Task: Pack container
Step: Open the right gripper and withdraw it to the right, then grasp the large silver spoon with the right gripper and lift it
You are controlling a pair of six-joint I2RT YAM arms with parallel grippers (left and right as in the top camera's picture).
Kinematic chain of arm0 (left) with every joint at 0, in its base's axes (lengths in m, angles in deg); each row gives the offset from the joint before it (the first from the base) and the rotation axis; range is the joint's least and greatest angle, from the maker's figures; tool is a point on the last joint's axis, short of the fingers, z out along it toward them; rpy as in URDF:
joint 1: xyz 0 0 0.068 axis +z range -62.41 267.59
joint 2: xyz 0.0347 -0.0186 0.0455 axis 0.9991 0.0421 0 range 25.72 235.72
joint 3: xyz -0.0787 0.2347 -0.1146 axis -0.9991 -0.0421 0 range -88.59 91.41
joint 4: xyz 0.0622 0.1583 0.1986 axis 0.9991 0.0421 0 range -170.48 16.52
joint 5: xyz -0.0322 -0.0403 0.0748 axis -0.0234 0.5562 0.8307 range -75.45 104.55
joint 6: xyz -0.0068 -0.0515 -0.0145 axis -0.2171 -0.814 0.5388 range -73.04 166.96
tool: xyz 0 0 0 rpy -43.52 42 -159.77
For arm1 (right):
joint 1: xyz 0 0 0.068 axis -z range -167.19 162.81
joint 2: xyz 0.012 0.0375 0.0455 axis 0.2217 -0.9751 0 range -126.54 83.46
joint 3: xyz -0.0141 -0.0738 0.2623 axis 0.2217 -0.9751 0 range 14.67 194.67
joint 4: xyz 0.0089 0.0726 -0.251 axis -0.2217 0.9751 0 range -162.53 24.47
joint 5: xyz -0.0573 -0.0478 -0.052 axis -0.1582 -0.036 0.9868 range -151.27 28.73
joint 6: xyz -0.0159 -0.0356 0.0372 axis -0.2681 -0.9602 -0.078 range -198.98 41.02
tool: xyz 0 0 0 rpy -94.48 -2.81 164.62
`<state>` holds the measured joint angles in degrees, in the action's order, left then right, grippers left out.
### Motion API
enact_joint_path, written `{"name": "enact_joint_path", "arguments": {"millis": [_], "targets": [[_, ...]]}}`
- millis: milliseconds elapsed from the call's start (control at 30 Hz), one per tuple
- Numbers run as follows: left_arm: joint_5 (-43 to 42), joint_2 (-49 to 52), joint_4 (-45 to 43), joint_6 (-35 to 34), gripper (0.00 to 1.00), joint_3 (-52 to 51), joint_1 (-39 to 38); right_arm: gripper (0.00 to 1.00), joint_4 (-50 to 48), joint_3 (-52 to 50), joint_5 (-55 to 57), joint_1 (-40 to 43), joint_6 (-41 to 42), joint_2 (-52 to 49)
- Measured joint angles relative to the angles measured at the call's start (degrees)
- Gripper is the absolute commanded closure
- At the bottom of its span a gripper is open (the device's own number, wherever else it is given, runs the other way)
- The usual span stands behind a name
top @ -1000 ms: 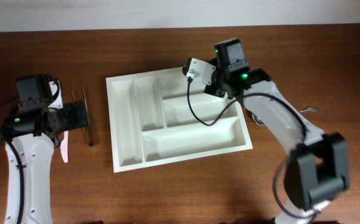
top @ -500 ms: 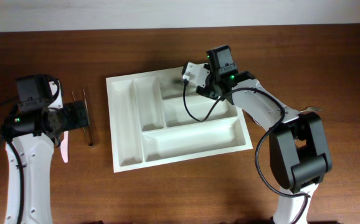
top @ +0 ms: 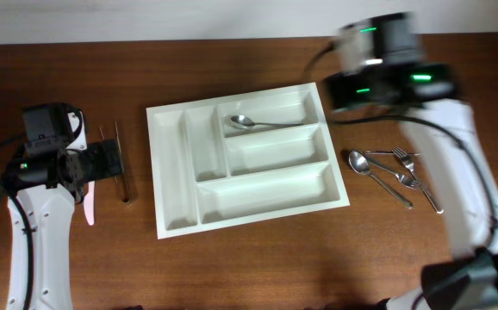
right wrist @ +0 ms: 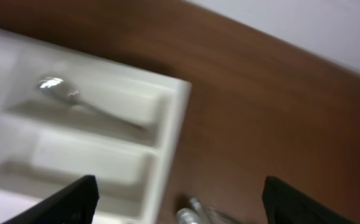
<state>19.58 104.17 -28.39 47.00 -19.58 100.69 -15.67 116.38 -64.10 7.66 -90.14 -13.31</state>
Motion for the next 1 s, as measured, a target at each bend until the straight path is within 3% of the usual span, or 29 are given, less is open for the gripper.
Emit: {"name": "enact_joint_path", "arguments": {"millis": [167,333,433,533,667,1000], "targets": [[0.00,0.00,0.02,0.00,0.01,0.00,0.00,0.24,9.79,0.07,-0.92,11.47,10.51,-1.64],[0.00,0.00,0.00,0.00,0.01,0.00,0.00,0.09,12.41,-3.39,-1.36,15.30,12.59,-6.73],[0.00,0.00,0.00,0.00,0.01,0.00,0.00,0.13,11.19,-6.97,-1.66,15.28,9.73,-9.11],[-0.02,-0.02,0.00,0.00,0.01,0.00,0.00,0.29,9.77,-10.67,-1.79,14.69,4.72,-11.72],[0.00,0.00,0.00,0.02,0.01,0.00,0.00,0.42,6.19,-15.72,-1.81,13.07,-2.27,-15.06],[-0.02,0.00,0.00,0.02,0.01,0.00,0.00,0.48,3.30,-21.18,0.50,11.15,-12.96,-16.09]]}}
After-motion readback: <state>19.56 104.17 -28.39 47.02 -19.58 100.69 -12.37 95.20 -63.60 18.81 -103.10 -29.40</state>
